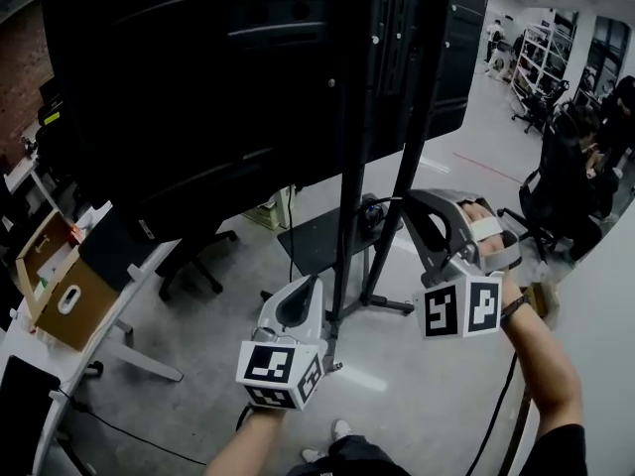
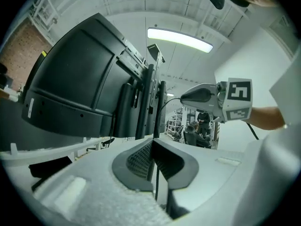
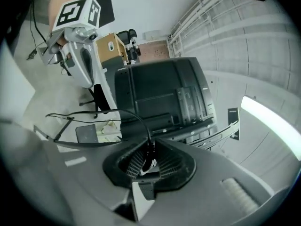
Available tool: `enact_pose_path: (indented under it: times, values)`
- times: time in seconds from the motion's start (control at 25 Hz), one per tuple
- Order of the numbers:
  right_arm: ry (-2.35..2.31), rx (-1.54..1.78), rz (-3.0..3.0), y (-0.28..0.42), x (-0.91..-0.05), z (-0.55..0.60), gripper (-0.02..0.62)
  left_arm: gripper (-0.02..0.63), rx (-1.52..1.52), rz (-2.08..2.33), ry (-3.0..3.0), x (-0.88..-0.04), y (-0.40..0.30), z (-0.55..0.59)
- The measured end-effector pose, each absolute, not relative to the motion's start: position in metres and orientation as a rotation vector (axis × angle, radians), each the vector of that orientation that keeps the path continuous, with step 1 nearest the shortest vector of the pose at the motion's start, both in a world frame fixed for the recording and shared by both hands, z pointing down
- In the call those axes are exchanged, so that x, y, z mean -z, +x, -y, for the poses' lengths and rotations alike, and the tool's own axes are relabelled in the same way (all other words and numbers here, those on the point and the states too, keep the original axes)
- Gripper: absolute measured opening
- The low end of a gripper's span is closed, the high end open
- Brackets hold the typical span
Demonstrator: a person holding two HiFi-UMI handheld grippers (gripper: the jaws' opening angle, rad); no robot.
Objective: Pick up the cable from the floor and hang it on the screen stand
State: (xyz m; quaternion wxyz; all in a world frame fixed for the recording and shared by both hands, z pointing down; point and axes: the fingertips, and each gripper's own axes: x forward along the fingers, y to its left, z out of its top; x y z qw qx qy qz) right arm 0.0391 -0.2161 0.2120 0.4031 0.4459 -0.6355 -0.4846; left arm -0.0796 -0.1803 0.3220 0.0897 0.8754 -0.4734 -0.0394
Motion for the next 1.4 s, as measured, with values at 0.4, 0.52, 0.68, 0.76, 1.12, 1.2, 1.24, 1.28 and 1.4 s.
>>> enact_pose_path:
  times: [0.4, 0.52, 0.68, 0.76, 1.12, 1.2, 1.24, 1.28, 1.4]
  values:
    - [1.229, 1.392, 1.566, 0.048, -0.059, 0.239, 0.051, -0.003, 0.194, 1.421, 2.756, -0.228, -0.064, 0.189]
    - [1.246, 1.454, 1.605, 0.050, -0.026, 0.251, 0.051, -0.002, 0.234, 1.458, 2.778, -0.202, -0.051, 0.203]
    - [1.238, 1.531, 1.670, 0.046, 0.010, 0.274, 0.051, -0.002, 0.272, 1.524, 2.790, -0.171, -0.034, 0.225]
    - [1.225, 1.578, 1.701, 0.045, 0.028, 0.288, 0.051, -0.002, 0.289, 1.566, 2.794, -0.157, -0.028, 0.235]
    - [1.205, 1.707, 1.847, 0.037, 0.093, 0.348, 0.049, -0.002, 0.314, 1.801, 2.759, -0.119, -0.030, 0.273]
    - [1.214, 1.715, 1.848, 0.036, 0.104, 0.362, 0.049, -0.002, 0.310, 1.816, 2.765, -0.116, -0.032, 0.282]
    - [1.218, 1.717, 1.840, 0.035, 0.108, 0.370, 0.049, -0.003, 0.312, 1.822, 2.767, -0.113, -0.034, 0.286]
    - [1.220, 1.718, 1.827, 0.033, 0.112, 0.377, 0.051, -0.002, 0.317, 1.826, 2.769, -0.110, -0.036, 0.290]
    - [1.232, 1.712, 1.785, 0.029, 0.122, 0.399, 0.051, -0.002, 0.331, 1.811, 2.805, -0.100, -0.038, 0.303]
